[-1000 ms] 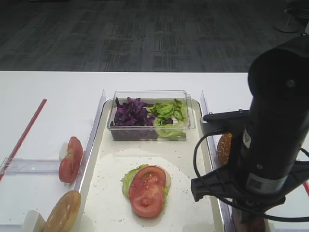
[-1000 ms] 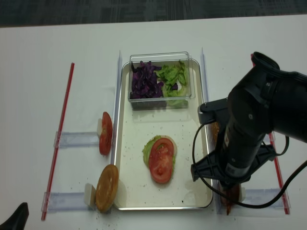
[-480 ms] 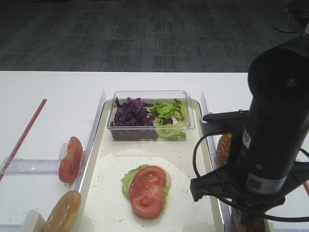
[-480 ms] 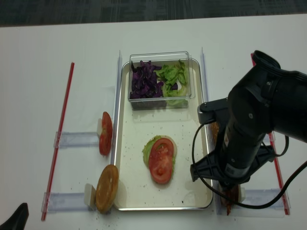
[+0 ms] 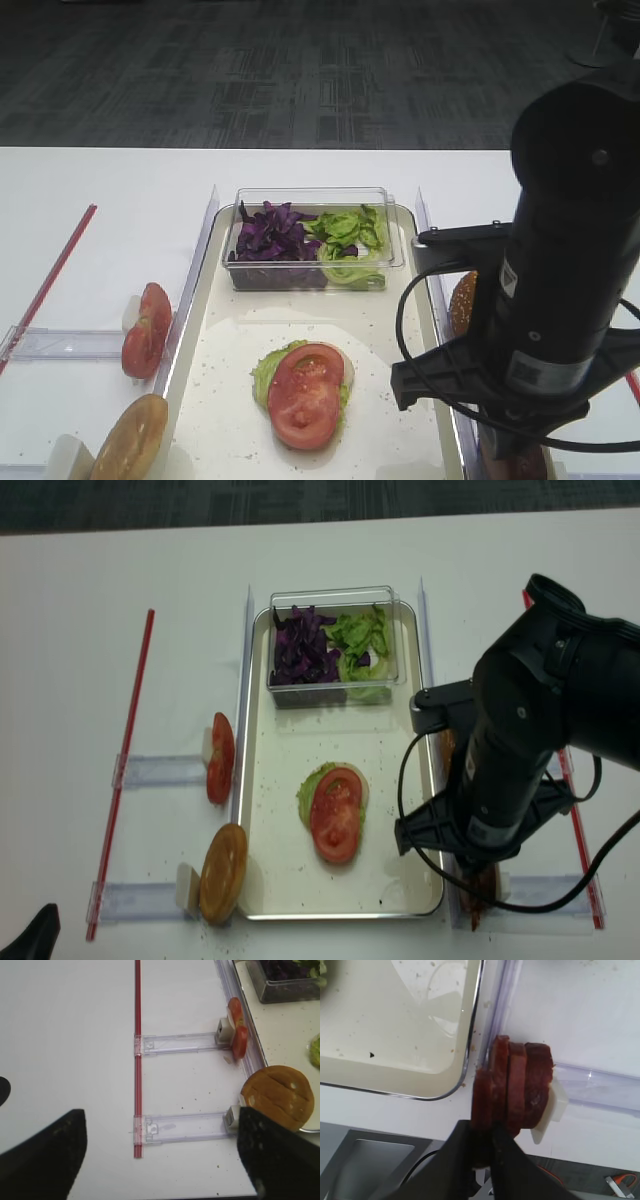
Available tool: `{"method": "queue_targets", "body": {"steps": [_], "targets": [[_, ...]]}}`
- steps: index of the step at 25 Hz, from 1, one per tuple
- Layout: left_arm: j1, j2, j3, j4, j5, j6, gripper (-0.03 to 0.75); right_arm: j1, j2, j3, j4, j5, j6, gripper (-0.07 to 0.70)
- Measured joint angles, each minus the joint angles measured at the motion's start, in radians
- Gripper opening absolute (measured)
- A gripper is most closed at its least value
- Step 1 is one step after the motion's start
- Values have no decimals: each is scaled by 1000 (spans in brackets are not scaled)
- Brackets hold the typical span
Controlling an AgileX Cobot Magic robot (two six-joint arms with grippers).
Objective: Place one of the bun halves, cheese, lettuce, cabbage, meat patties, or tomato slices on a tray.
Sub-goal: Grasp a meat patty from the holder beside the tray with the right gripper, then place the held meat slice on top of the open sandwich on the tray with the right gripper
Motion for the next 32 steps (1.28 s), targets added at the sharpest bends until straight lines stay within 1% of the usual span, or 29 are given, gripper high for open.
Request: {"method": "queue_targets", "body": {"steps": [28,32], "targets": [[0,0,0,0,0,0,565,0,-65,-2,2,8,-2,125],[0,0,0,0,0,0,565,0,-83,-26,2,10,-2,125]]}}
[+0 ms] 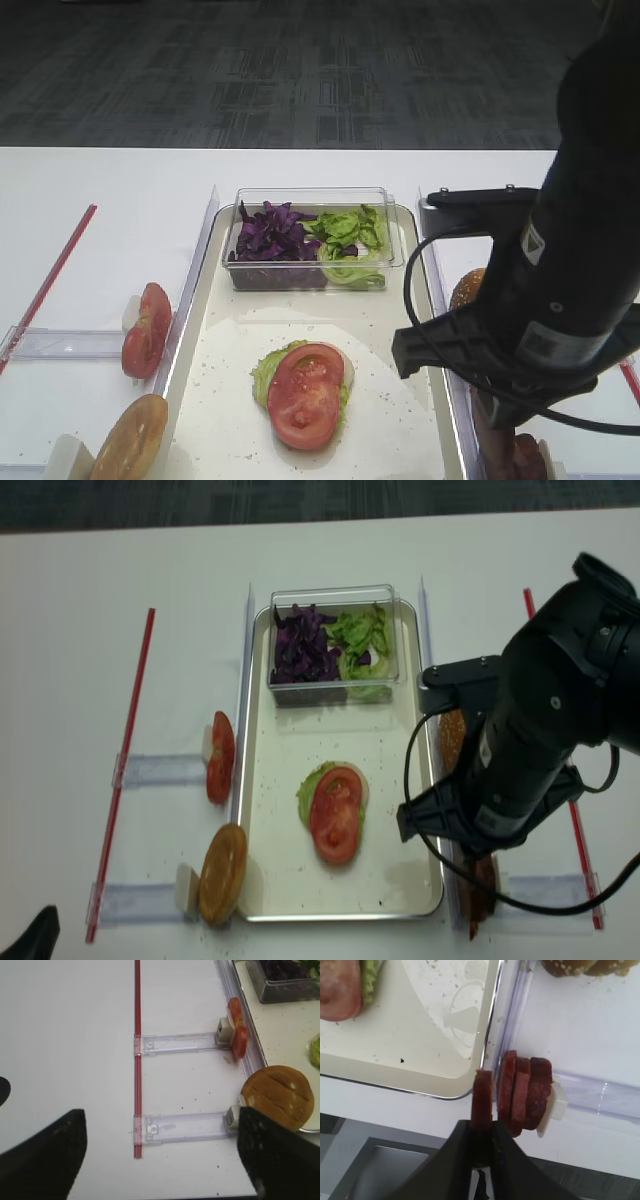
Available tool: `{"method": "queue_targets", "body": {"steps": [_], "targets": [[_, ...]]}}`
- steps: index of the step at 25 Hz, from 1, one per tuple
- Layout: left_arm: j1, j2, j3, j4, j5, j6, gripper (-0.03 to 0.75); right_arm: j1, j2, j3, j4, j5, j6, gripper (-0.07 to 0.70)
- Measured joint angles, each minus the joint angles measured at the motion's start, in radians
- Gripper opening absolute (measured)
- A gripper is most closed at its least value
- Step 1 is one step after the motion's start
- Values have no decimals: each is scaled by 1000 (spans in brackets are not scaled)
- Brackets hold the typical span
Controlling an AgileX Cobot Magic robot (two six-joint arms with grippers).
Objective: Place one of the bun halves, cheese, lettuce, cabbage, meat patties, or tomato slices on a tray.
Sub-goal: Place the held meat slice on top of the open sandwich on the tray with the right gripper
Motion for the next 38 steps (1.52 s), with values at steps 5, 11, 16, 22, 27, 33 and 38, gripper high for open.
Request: {"method": "queue_targets", "body": {"steps": [5,11,16,22,27,33,38], "targets": [[0,0,0,0,0,0,565,0,-1,-33,0,20,-2,125],[0,0,0,0,0,0,565,0,-1,-33,-2,27,-6,125],[0,0,0,0,0,0,565,0,-1,-33,-2,31,-5,125],[0,0,0,0,0,0,565,0,-1,-33,8,22,-34,125],[0,0,0,0,0,0,565,0,-11,-33,55,9,-81,125],[0,0,0,0,0,0,565,0,-11,-33,79,-7,-126,125],[0,0,0,0,0,0,565,0,-22,-33,180,-87,-213,125]]}}
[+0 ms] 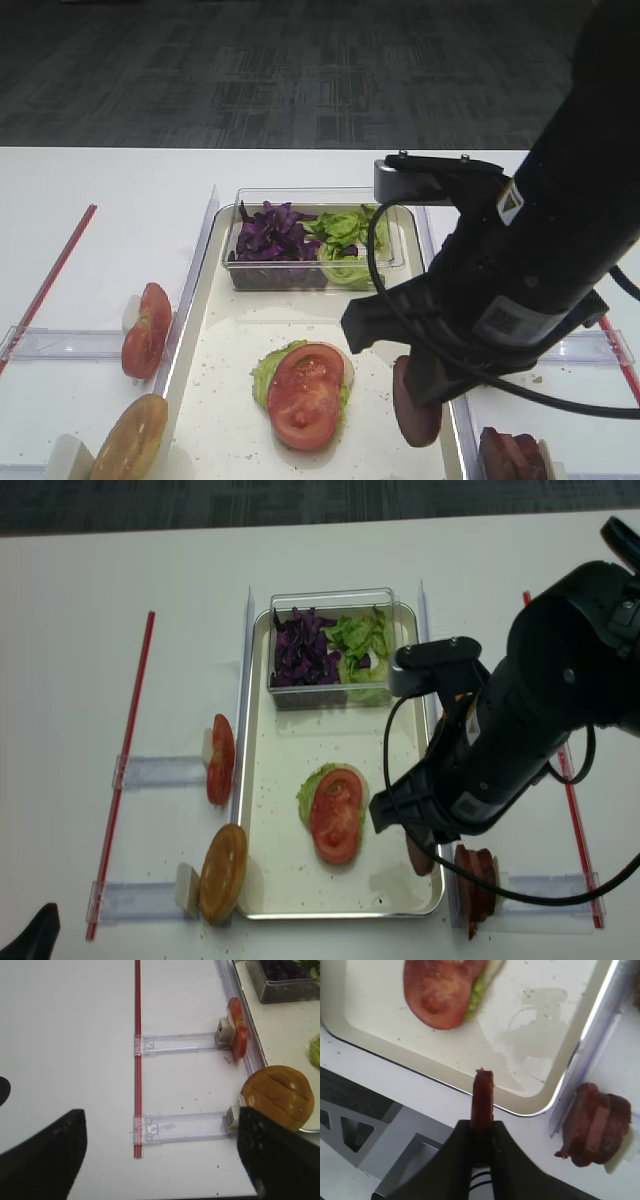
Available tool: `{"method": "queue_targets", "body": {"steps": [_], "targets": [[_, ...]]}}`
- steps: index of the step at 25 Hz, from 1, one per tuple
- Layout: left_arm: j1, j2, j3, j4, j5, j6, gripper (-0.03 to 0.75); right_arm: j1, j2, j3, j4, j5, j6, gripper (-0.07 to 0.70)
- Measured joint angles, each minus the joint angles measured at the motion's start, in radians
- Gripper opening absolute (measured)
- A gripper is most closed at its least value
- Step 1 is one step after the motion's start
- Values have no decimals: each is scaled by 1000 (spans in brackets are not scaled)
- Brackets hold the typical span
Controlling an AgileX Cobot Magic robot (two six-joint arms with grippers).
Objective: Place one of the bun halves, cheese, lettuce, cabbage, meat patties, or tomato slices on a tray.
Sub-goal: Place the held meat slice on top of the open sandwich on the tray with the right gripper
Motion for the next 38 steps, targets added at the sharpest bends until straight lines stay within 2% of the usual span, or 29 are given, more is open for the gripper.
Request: {"method": "queue_targets", "body": {"steps": [11,15,19,21,24,28,34,38], "targets": [[0,0,0,0,0,0,565,-3,-16,0,33,-85,-87,123],[0,0,0,0,0,0,565,-77,-16,7,85,-102,-158,123],[0,0,0,0,0,0,565,-201,-16,32,290,-105,-372,123],[0,0,0,0,0,0,565,-247,-16,41,418,-94,-484,123],[0,0,0,0,0,0,565,-290,-16,73,538,-75,-615,123],[0,0,0,0,0,0,565,-311,-16,166,703,-62,-778,123],[0,0,2,0,0,0,565,-313,-16,295,993,-51,-1087,123],[0,0,2,0,0,0,565,-313,-16,322,1094,-49,-1198,123]]}}
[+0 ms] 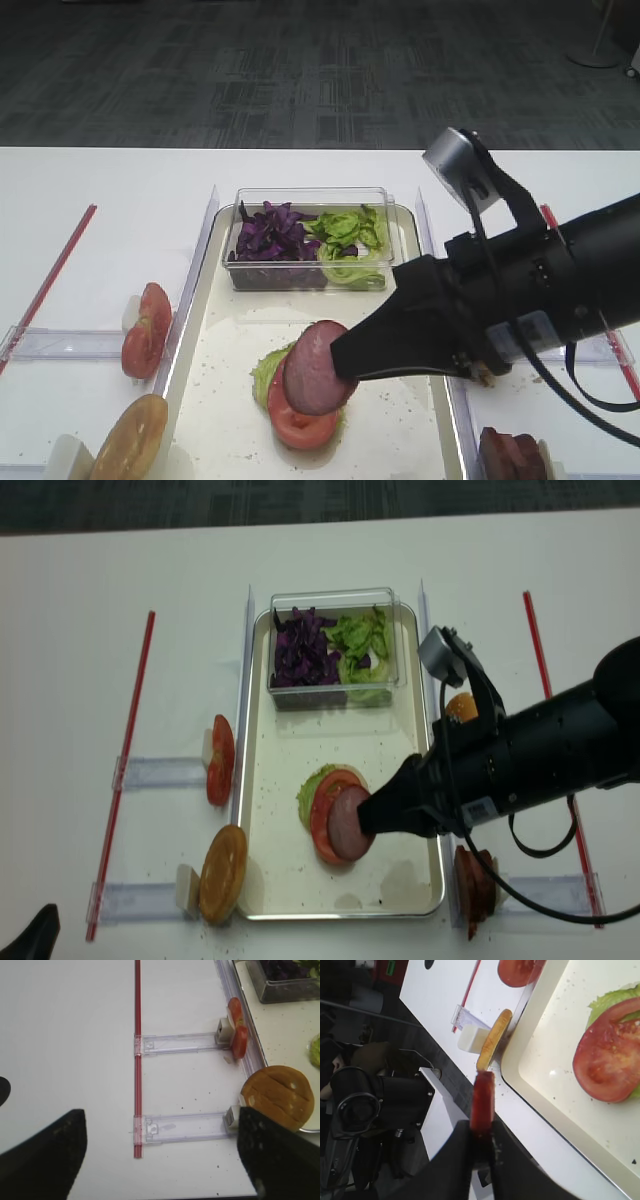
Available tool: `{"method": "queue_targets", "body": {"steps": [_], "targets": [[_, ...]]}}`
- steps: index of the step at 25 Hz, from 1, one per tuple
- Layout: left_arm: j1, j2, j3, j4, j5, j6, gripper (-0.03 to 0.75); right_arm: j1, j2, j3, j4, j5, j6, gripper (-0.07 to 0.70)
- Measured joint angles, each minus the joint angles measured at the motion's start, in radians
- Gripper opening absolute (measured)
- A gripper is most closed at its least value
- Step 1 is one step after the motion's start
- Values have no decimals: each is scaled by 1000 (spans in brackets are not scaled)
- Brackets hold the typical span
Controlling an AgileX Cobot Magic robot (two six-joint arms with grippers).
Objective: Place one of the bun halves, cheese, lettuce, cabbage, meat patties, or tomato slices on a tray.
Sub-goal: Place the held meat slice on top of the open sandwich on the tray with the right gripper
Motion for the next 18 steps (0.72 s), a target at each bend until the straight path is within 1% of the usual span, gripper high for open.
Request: {"method": "queue_targets", "body": {"steps": [5,7,10,12,18], "targets": [[0,0,0,0,0,0,565,0,10,40,76,0,-81,123],[0,0,0,0,0,0,565,0,39,54,109,13,-120,123],[0,0,0,0,0,0,565,0,90,58,178,54,-186,123],[0,0,0,0,0,0,565,0,125,58,222,66,-213,123],[0,0,0,0,0,0,565,0,239,58,289,106,-294,123]]}}
